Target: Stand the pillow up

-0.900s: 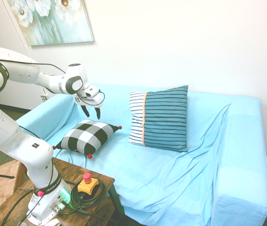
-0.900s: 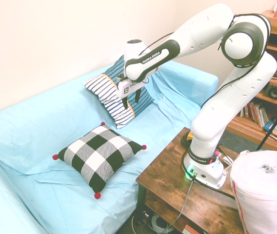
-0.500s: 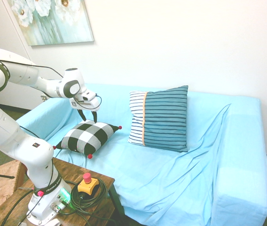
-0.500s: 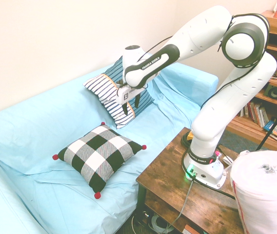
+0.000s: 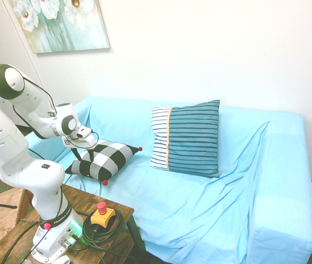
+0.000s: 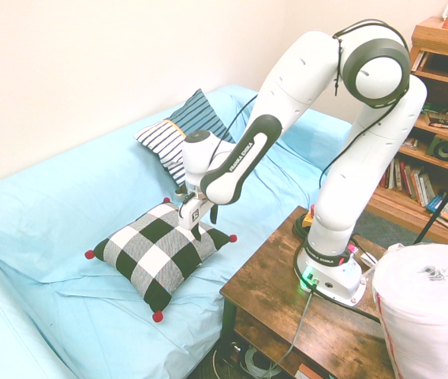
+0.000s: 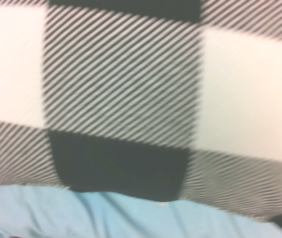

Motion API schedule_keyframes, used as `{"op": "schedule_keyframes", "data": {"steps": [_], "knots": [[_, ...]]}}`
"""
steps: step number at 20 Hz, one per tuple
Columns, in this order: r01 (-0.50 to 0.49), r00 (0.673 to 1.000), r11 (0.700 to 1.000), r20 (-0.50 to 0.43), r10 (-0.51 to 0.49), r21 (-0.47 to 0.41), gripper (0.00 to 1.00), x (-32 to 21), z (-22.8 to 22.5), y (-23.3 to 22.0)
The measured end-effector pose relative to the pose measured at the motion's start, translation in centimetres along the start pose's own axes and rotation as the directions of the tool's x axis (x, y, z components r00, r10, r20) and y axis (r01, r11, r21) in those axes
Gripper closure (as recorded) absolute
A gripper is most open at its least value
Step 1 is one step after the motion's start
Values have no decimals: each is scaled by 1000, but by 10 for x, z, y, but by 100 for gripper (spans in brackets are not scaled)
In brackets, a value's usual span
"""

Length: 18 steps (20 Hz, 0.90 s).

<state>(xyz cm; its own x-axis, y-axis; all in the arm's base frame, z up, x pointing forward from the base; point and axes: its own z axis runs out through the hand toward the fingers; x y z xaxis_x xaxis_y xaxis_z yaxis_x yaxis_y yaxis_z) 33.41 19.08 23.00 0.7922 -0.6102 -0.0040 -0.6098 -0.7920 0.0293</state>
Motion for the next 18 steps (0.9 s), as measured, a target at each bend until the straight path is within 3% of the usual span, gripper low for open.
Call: {"op": "schedule_keyframes", "data": {"steps": [8,18], "knots": [[-12,999,999,49,14,-31,0,-44,83,-3],[-15,996,1000,84,13,18,0,-55,151,12]]}}
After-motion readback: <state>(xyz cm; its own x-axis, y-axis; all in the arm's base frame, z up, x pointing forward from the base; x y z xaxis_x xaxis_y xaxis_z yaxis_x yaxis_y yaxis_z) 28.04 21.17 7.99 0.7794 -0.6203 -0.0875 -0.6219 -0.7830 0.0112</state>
